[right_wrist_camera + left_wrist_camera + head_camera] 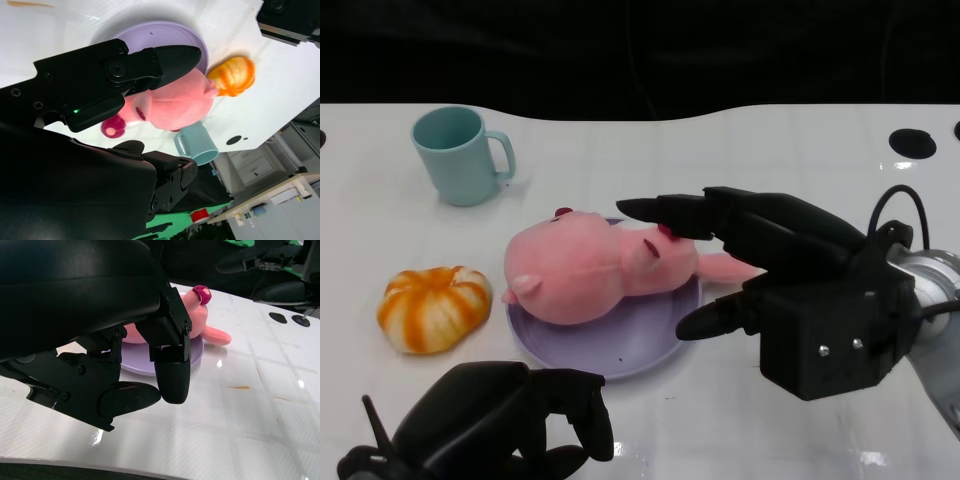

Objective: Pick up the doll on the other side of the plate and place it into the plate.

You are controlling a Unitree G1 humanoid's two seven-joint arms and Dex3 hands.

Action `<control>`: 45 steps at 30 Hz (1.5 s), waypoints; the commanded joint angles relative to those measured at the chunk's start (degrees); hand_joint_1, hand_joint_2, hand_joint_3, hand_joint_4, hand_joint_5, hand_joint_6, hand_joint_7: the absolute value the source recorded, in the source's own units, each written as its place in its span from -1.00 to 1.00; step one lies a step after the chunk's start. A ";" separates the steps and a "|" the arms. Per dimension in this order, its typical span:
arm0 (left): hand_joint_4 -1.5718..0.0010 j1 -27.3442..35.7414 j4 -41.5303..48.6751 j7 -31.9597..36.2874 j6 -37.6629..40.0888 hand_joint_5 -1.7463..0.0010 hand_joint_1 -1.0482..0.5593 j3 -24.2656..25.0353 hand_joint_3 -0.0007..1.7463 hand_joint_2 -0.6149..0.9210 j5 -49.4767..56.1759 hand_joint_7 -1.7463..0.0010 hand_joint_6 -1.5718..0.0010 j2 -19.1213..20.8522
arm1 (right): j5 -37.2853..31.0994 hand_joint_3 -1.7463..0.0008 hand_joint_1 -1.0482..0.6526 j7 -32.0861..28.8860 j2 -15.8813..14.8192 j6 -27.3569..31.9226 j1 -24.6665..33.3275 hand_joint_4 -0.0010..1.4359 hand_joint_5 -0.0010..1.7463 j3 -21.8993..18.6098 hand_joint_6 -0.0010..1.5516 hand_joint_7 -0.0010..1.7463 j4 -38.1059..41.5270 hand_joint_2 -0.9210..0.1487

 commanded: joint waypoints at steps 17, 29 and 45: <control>0.07 0.05 1.04 0.53 -1.51 -0.59 0.06 1.54 -0.28 0.77 -0.15 -0.23 0.00 0.86 | 10.14 0.99 -0.08 2.21 -8.11 -0.29 15.21 -0.34 0.29 -9.46 -0.02 -0.60 -9.05 -0.97; 0.06 0.14 1.43 0.44 -2.14 -0.63 0.09 2.53 -0.24 0.74 -0.88 -0.24 -0.01 1.59 | 15.38 -0.56 0.21 4.73 -12.78 1.67 22.37 0.23 0.93 -14.65 0.12 0.45 -13.25 0.01; 0.08 1.54 1.96 0.60 -4.42 -0.63 0.08 4.22 -0.24 0.72 -2.02 -0.24 0.01 1.84 | 12.21 -0.58 0.16 0.71 -11.76 -2.16 21.89 0.19 1.00 -12.10 -0.04 0.82 -7.79 0.10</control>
